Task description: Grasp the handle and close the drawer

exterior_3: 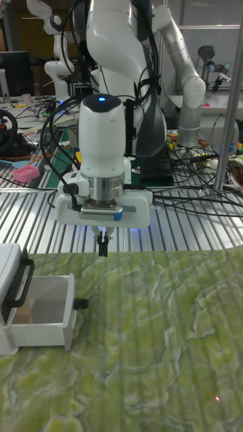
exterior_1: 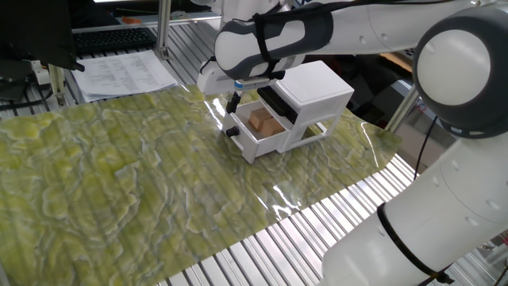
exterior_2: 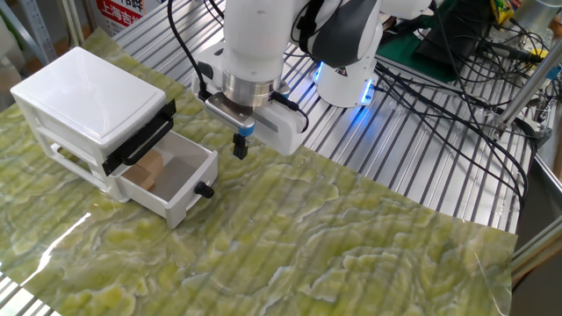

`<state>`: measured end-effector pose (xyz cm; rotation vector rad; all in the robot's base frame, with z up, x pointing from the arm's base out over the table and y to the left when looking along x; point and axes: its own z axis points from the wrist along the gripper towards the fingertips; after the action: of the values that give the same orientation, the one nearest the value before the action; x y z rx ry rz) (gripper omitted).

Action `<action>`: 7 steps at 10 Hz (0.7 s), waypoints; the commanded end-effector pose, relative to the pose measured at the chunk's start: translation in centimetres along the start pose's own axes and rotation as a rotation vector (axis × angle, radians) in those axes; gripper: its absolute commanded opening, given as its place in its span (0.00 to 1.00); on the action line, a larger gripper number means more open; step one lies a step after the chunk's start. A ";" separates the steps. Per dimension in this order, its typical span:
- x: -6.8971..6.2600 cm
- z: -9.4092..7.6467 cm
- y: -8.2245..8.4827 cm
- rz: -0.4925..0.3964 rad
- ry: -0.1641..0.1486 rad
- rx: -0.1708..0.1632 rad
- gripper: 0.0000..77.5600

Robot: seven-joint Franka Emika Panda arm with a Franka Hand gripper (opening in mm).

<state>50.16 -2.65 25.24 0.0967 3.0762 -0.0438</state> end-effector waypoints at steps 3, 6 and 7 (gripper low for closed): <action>-0.1 0.0 0.0 -0.001 -0.003 0.000 0.00; -0.1 0.0 0.0 -0.002 -0.003 0.000 0.00; -0.1 0.1 -0.1 -0.002 -0.003 0.000 0.00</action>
<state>50.19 -2.66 25.11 0.0945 3.0763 -0.0437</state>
